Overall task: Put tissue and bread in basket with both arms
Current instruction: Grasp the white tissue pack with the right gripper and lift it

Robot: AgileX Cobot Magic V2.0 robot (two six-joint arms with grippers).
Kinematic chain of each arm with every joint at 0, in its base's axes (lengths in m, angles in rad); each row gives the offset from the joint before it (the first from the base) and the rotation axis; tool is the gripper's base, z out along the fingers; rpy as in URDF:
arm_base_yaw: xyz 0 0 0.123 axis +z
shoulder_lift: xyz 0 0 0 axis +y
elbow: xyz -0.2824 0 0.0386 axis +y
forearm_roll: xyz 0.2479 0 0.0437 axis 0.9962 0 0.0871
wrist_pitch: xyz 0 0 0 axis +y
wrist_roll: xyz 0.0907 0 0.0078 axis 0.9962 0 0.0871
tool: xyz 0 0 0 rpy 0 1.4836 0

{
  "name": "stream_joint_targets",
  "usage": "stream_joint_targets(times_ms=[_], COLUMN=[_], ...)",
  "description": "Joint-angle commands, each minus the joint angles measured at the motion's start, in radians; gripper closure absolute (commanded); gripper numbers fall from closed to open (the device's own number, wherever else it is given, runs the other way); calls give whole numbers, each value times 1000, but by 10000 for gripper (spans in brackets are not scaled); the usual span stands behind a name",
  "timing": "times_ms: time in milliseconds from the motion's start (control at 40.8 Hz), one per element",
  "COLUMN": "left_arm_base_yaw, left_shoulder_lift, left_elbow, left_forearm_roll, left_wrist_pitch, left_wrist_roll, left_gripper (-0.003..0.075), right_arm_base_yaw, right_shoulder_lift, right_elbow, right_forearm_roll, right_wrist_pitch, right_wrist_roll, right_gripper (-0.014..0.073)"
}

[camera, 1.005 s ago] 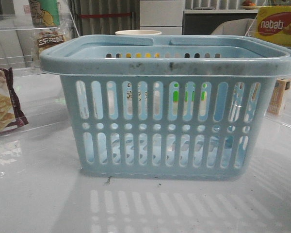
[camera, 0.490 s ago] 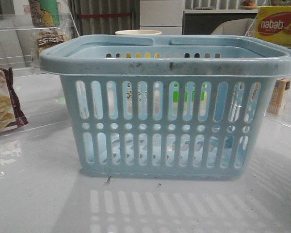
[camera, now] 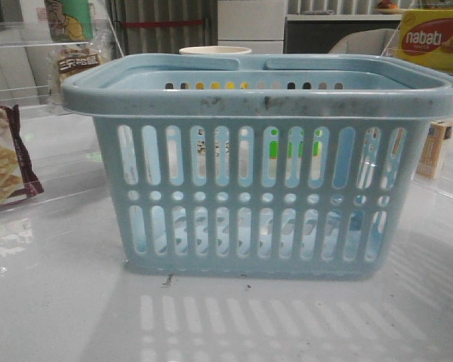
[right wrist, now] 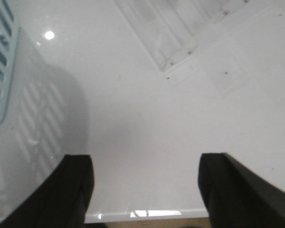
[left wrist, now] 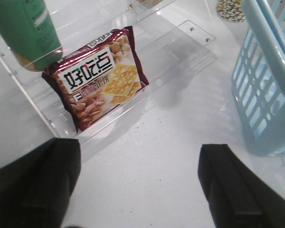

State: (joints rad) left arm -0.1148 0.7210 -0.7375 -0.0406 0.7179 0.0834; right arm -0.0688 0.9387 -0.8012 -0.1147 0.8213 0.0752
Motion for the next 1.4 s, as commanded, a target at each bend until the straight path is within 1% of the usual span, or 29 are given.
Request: stream_joint_targets(times_ms=[0,123,221,441,662,907,1251,1324,1373], left_arm_base_yaw=[-41,-77,-85,-85,-85,-85,-85,-85,-85], left_shoulder_lift=[3,3,3,3,3,3,3,3,3], left_elbow=[-29,-29,-29,-29,-29,-29,-29,-29,-29], left_forearm_roll=[-5,-5,-5,-5,-5,-5,-5,-5,-6], left_wrist_pitch=[-64,-64,-64,-64,-64,-64,-64,-64,-64], left_wrist_roll=[3,3,3,3,3,3,3,3,3], left_gripper=[195,216,216,216,216,216,216,216,216], right_arm_base_yaw=[-54,-93,-107,-108,-108,-108,-108,-108,-108], right_shoulder_lift=[55,148,233,421,575,687,766,779,786], right_elbow=[-110,-204,-281,-435,-542,-606,-608,-608,-608], right_forearm_roll=[-30,-26,-2,21,-10,-48,-114,-116,-116], right_wrist_pitch=[-64,-63,-59,-56,-93,-172,-277,-290,-292], right_wrist_roll=[6,6,6,4,-15,-15,-15,-15,-15], right_gripper=[21,21,21,22,22,22,22,35,74])
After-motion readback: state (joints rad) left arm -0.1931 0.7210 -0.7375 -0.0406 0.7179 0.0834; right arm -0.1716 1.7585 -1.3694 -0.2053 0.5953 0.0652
